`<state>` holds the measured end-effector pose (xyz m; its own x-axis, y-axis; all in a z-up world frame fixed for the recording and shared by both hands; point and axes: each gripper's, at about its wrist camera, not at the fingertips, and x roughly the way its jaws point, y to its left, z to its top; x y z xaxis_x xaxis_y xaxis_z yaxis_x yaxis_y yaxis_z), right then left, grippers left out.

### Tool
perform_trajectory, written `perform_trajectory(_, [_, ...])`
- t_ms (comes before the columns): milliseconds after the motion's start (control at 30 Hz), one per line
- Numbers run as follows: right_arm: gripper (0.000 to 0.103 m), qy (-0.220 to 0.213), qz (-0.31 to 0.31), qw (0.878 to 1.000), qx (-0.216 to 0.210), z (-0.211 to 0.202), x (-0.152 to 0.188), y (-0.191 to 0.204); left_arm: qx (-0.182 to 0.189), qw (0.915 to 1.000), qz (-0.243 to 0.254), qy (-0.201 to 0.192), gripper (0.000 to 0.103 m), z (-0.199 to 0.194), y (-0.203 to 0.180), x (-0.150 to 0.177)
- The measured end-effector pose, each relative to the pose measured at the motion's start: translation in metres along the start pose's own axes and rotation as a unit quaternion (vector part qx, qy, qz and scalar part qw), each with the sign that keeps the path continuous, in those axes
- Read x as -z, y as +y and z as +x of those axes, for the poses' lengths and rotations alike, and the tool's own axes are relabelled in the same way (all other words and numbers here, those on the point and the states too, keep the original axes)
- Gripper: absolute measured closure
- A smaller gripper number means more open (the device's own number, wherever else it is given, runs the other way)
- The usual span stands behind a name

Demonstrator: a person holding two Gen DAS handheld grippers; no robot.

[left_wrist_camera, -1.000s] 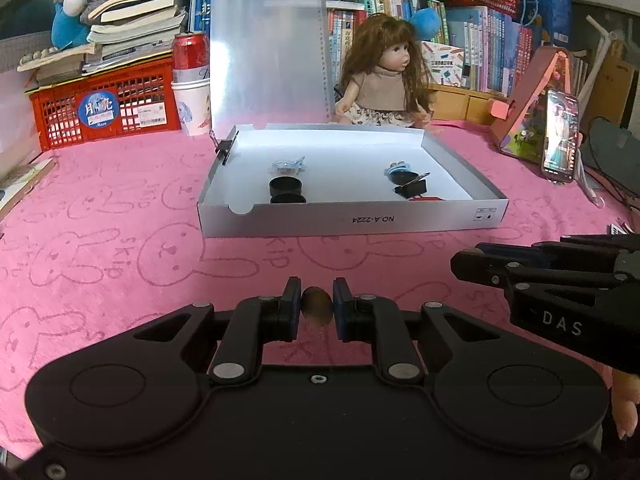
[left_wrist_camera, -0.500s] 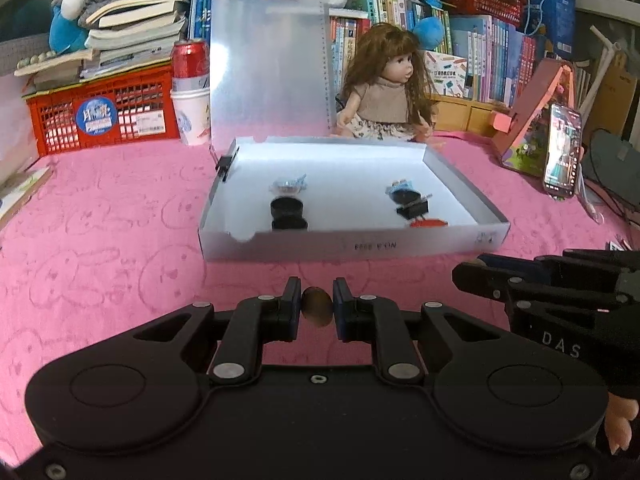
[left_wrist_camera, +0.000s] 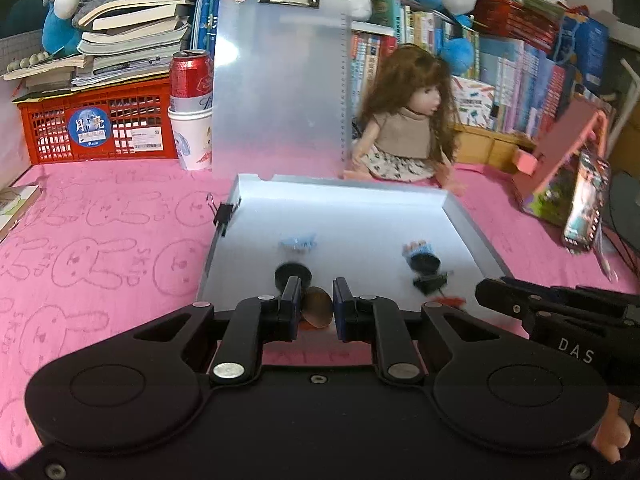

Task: Organize rigid objects
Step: 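Carry the two brown nuts over the white box with both tools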

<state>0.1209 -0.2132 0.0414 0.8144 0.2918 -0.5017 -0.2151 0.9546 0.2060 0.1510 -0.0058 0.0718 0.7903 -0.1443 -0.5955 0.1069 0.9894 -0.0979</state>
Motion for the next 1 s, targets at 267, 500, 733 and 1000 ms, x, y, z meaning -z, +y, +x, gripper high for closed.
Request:
perform_trajectory(267, [0.081, 0.005, 0.035, 0.999, 0.01, 0.018, -0.019, -0.017, -0.008, 0.9999, -0.002, 0.01, 0.086, 0.025, -0.002, -0.019])
perform_trajectory(500, [0.081, 0.011, 0.045, 0.999, 0.015, 0.032, -0.033, -0.023, -0.017, 0.9997, -0.006, 0.017, 0.086, 0.046, -0.002, -0.034])
perform_trajectory(733, [0.081, 0.025, 0.054, 0.998, 0.017, 0.049, -0.045, -0.029, -0.023, 0.9991, -0.009, 0.035, 0.087, 0.071, 0.004, -0.049])
perform_trajectory(1000, [0.081, 0.049, 0.078, 0.996, 0.02, 0.077, -0.059, -0.04, -0.036, 0.9981, -0.014, 0.049, 0.086, 0.101, 0.008, -0.064])
